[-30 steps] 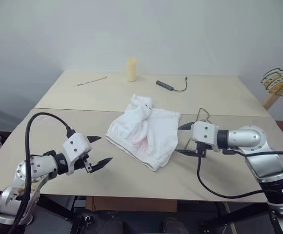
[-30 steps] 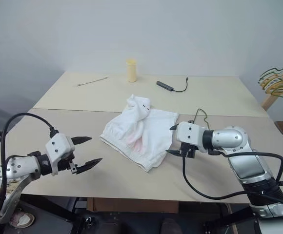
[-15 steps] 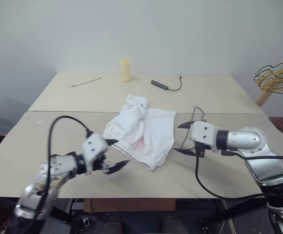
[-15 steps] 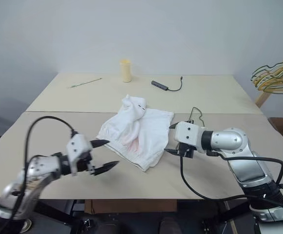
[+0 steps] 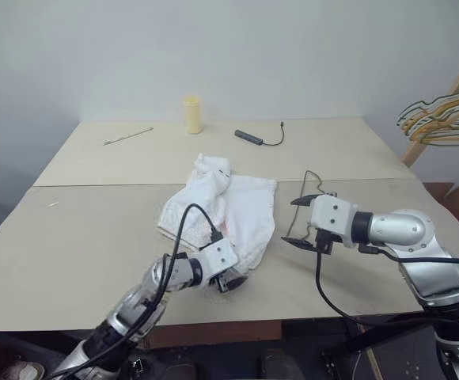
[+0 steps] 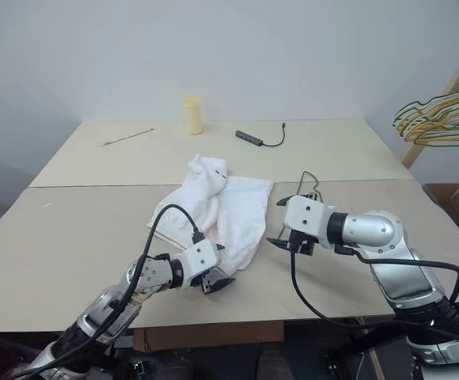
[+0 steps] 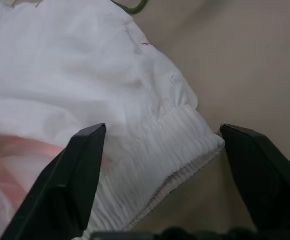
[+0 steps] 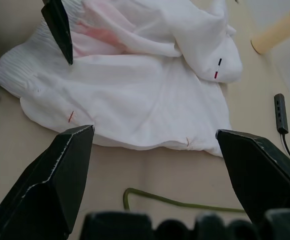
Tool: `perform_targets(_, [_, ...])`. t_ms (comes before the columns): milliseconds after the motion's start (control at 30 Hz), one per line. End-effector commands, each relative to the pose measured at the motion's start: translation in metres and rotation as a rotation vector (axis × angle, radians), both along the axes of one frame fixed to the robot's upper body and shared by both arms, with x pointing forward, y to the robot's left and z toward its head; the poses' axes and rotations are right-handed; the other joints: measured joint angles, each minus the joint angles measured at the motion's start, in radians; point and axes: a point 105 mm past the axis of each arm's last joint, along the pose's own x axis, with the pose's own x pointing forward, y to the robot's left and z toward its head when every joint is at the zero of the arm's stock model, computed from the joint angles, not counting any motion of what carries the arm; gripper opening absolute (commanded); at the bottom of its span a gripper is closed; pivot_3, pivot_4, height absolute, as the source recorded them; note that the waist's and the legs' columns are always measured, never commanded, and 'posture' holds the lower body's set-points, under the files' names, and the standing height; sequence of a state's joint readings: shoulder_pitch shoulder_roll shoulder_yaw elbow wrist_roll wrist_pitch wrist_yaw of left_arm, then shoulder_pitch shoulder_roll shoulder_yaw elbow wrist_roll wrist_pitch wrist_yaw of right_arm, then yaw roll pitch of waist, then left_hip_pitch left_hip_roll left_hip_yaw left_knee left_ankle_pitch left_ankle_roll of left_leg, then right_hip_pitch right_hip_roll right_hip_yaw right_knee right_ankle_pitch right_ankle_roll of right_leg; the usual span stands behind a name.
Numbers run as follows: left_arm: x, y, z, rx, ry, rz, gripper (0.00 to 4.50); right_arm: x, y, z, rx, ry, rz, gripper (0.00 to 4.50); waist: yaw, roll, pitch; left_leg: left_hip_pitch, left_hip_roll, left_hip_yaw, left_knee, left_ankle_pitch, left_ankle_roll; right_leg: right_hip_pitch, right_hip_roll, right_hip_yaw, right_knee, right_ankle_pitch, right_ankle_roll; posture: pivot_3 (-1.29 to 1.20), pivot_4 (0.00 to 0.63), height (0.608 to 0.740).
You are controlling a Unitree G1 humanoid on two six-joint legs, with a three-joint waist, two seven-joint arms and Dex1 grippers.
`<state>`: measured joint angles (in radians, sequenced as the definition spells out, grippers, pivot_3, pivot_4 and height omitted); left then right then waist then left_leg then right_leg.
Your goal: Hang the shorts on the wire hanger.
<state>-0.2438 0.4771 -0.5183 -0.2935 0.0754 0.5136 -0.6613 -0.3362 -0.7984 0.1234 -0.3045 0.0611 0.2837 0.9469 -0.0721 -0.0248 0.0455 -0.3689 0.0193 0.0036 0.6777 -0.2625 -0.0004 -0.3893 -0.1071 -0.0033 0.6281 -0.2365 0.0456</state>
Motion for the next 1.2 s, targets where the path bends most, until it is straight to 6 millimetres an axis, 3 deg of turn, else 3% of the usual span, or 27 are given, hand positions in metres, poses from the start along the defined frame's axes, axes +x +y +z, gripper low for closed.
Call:
perform_targets(33, [0.003, 0.0, 0.004, 0.051, -0.042, -0.009, 2.63, 0.001, -0.001, 0.015, 0.014, -0.065, -0.012, 4.5, 0.0, 0.0, 0.0, 0.0, 0.0, 0.0, 0.0, 0.0, 0.0, 0.0, 0.0, 0.0, 0.0, 0.0, 0.0, -0.15, 0.0, 0.74])
perform_targets(300, [0.01, 0.01, 0.007, 0.083, -0.078, 0.017, 0.07, 0.005, -0.002, 0.009, 0.003, -0.065, -0.023, 4.5, 0.002, 0.0, 0.0, 0.0, 0.0, 0.0, 0.0, 0.0, 0.0, 0.0, 0.0, 0.0, 0.0, 0.0, 0.0, -0.13, 0.0, 0.74])
perform_targets(400, [0.008, 0.016, 0.014, 0.069, -0.083, 0.016, 0.03, 0.007, -0.001, 0.008, -0.001, -0.066, -0.024, 4.5, 0.001, 0.0, 0.0, 0.0, 0.0, 0.0, 0.0, 0.0, 0.0, 0.0, 0.0, 0.0, 0.0, 0.0, 0.0, -0.12, 0.0, 0.74])
perform_targets(500, [-0.004, 0.033, 0.041, -0.013, -0.105, -0.018, 0.03, 0.016, -0.006, 0.0, -0.089, -0.103, -0.02, 4.5, -0.006, 0.0, 0.0, 0.0, 0.0, 0.0, -0.001, 0.0, 0.0, -0.001, 0.0, 0.001, 0.001, 0.0, 0.0, -0.11, 0.0, 0.74])
perform_targets(600, [-0.02, 0.059, 0.072, -0.102, -0.126, -0.04, 0.03, 0.027, -0.01, -0.008, -0.187, -0.141, 0.006, 4.5, -0.007, 0.001, 0.0, 0.0, 0.001, 0.002, -0.001, 0.0, 0.0, -0.003, 0.0, 0.003, 0.001, 0.0, 0.0, -0.09, 0.0, 0.74])
perform_targets(700, [-0.032, 0.091, 0.088, -0.062, -0.14, -0.034, 0.03, 0.038, -0.006, -0.015, -0.24, -0.173, 0.046, 4.5, 0.0, 0.001, 0.0, 0.001, 0.001, 0.004, -0.001, 0.0, 0.0, -0.003, 0.0, 0.004, 0.002, 0.0, 0.0, -0.07, 0.0, 0.74])
perform_targets(867, [-0.046, 0.141, 0.102, 0.049, -0.152, 0.029, 0.03, 0.055, 0.014, -0.036, -0.323, -0.222, 0.144, 4.5, -0.001, 0.001, 0.0, 0.002, 0.001, 0.005, -0.002, 0.0, 0.0, -0.004, 0.001, 0.006, 0.002, 0.0, 0.0, -0.04, 0.0, 0.74])
perform_targets(1033, [-0.06, 0.16, 0.105, 0.103, -0.141, 0.055, 0.03, 0.06, 0.028, -0.055, -0.385, -0.246, 0.248, 4.5, 0.009, 0.002, 0.001, 0.001, 0.001, 0.005, -0.002, 0.0, 0.0, -0.004, 0.0, 0.006, 0.001, 0.0, 0.0, -0.01, 0.0, 0.74])
perform_targets(1200, [-0.063, 0.168, 0.104, 0.108, -0.141, 0.087, 0.03, 0.06, 0.035, -0.069, -0.44, -0.246, 0.328, 4.5, 0.015, 0.002, 0.001, 0.002, 0.002, 0.006, -0.002, 0.0, 0.0, -0.003, 0.0, 0.006, 0.002, 0.0, 0.0, 0.02, 0.0, 0.74])
